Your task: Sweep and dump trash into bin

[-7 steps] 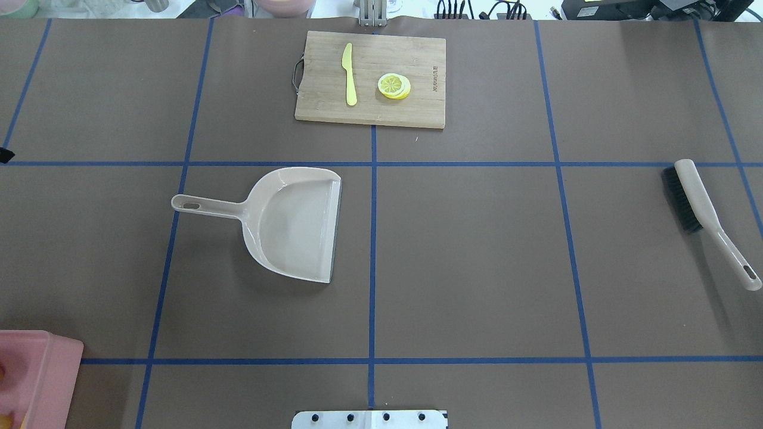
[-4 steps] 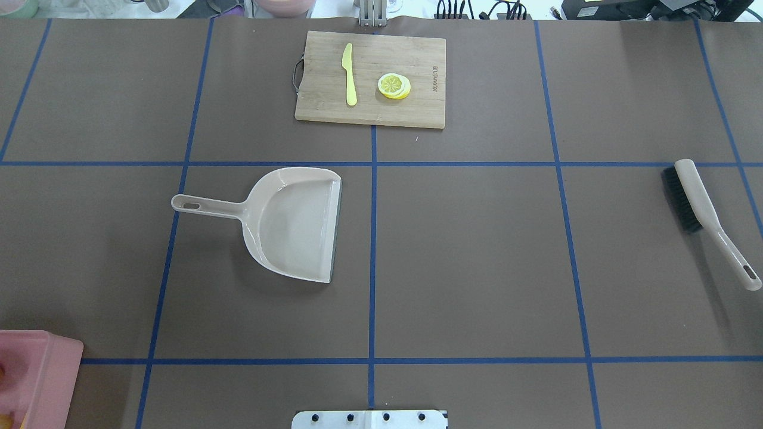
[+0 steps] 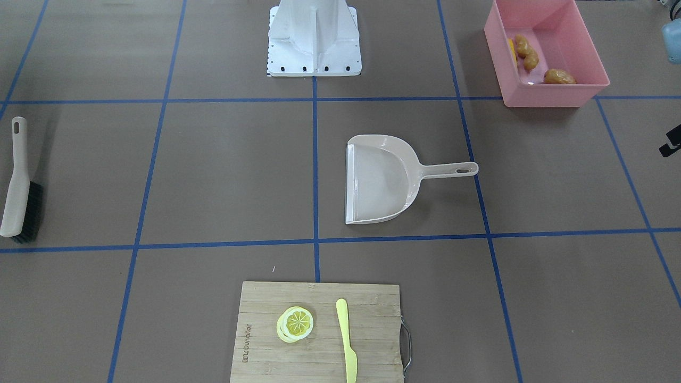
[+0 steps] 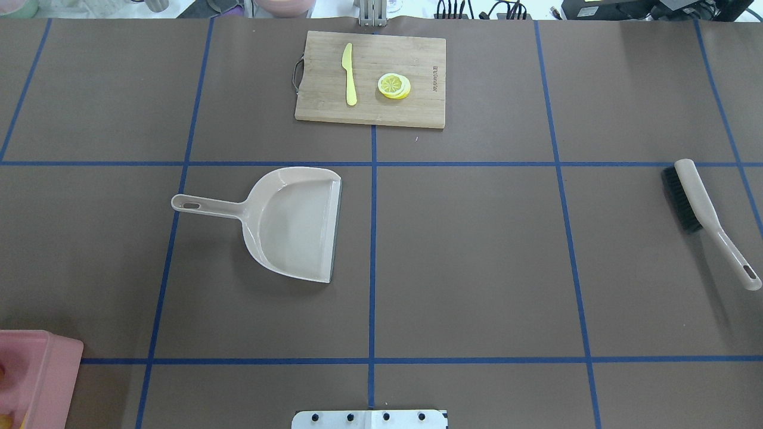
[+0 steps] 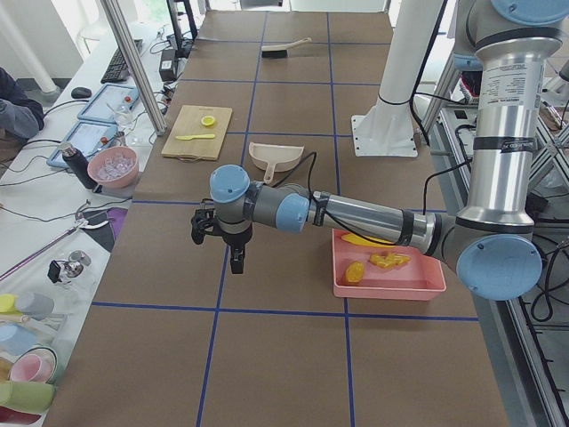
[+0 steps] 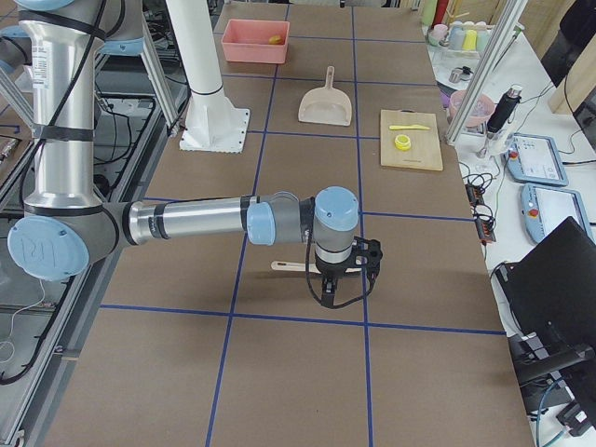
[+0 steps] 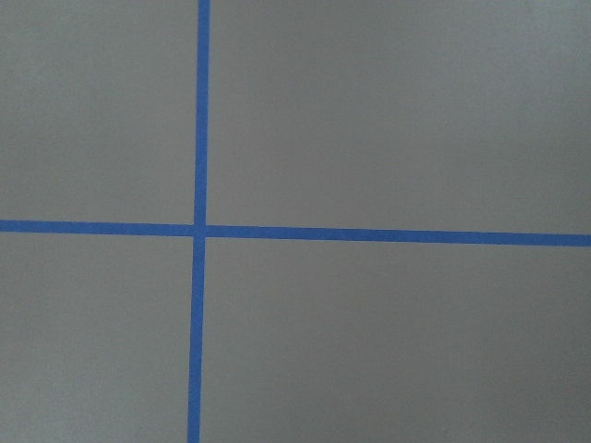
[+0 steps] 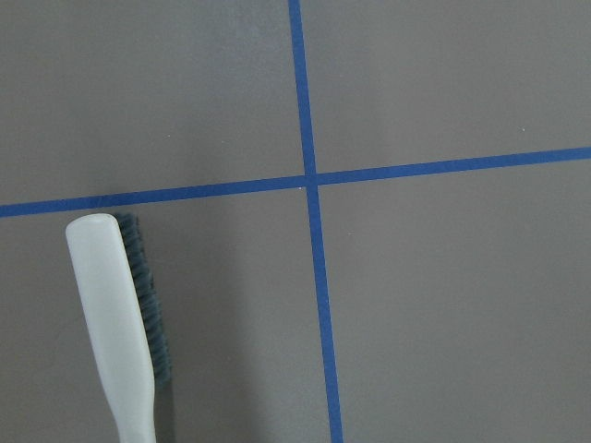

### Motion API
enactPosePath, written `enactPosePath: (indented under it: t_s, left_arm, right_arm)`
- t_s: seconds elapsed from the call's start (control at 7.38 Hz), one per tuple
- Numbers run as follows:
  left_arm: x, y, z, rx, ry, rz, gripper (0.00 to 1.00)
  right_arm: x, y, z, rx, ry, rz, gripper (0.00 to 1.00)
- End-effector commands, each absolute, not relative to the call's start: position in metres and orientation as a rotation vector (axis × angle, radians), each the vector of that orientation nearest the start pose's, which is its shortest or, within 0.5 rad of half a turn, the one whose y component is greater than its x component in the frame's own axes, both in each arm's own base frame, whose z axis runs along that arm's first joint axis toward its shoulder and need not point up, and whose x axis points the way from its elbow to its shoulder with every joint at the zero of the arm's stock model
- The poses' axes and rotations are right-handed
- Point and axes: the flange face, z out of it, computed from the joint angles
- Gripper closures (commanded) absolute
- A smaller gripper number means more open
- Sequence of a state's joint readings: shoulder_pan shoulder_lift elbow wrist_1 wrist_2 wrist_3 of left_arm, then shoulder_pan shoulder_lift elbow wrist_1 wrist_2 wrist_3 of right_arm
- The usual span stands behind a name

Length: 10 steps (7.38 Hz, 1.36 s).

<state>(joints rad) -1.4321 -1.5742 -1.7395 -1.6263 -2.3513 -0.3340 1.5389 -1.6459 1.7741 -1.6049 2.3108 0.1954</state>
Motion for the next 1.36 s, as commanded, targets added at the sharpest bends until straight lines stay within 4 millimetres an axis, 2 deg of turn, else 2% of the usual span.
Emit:
enactPosePath:
  t_s: [0.0,0.54,1.22]
  left_arm:
    - [-0.0007,-0.4985,0.5772,0.011,0.802,-0.118,0.01]
    - [-0.0004,-0.4983,0.5714,0.021,0.809,-0.112,0.01]
    - [-0.0016,-0.4986,0.5788,0.011,0.799,-0.120,0.01]
  right_arm:
    - [0.0514,-0.4631,0.6034,0.000,-0.743,0.121,0.00]
    - [0.0519,-0.4624,0.6055,-0.003,-0.736,0.121,0.00]
    - [0.0519,-0.4630,0.6063,-0.004,-0.736,0.121,0.00]
